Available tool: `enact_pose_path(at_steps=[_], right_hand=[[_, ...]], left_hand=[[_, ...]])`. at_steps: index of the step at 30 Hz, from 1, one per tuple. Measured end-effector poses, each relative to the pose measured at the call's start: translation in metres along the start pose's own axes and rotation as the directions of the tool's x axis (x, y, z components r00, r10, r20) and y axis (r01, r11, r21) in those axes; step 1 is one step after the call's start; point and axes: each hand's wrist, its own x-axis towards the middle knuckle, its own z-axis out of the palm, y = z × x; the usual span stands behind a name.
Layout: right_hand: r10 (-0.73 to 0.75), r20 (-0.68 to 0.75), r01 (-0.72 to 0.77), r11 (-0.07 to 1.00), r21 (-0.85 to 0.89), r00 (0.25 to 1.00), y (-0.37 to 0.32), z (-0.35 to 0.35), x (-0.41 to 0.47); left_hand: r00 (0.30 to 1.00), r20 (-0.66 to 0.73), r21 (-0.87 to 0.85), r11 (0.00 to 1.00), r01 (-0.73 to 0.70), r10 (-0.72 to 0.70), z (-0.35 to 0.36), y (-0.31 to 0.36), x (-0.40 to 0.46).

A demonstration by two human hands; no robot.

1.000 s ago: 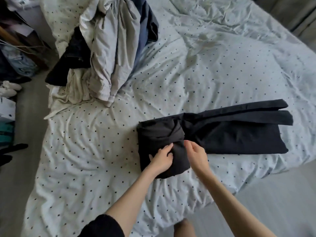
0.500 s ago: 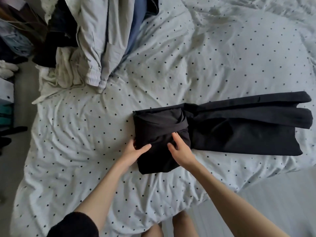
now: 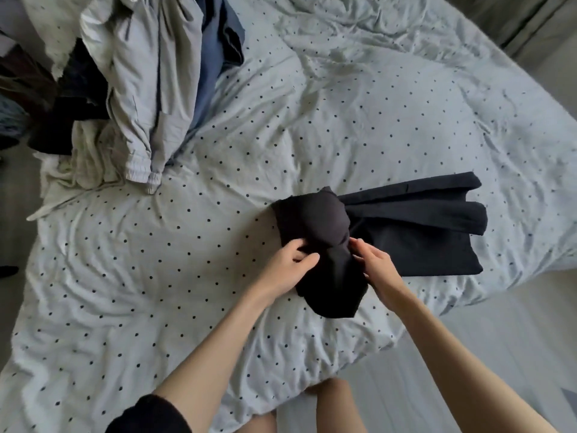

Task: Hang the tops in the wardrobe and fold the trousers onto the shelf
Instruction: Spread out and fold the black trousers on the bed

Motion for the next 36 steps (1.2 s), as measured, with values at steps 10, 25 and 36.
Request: enact_pose_path(at_steps=[10,25,36], right_hand=[[-0.295,0.065,0.287,0.818,-0.499,0.953,0.033,-0.073,0.014],[-0.119,0.193,0.193,0.881,-0.432,0.974,0.035,-0.096,0.065],[-0.032,-0.313,0.069,0.992,0.106,0.949,0.001,-0.242,0.040]], left_hand=[[0.962,-0.271,-0.003,1.000,0.017,-0.017,0.116,0.017,0.068],[0.928,-0.288,-0.430,0.898,0.095,-0.236,0.076,-0.002,0.076],[0.968,0.246,0.297,0.948,-0.117,0.042,0.197,0.115,0.091]])
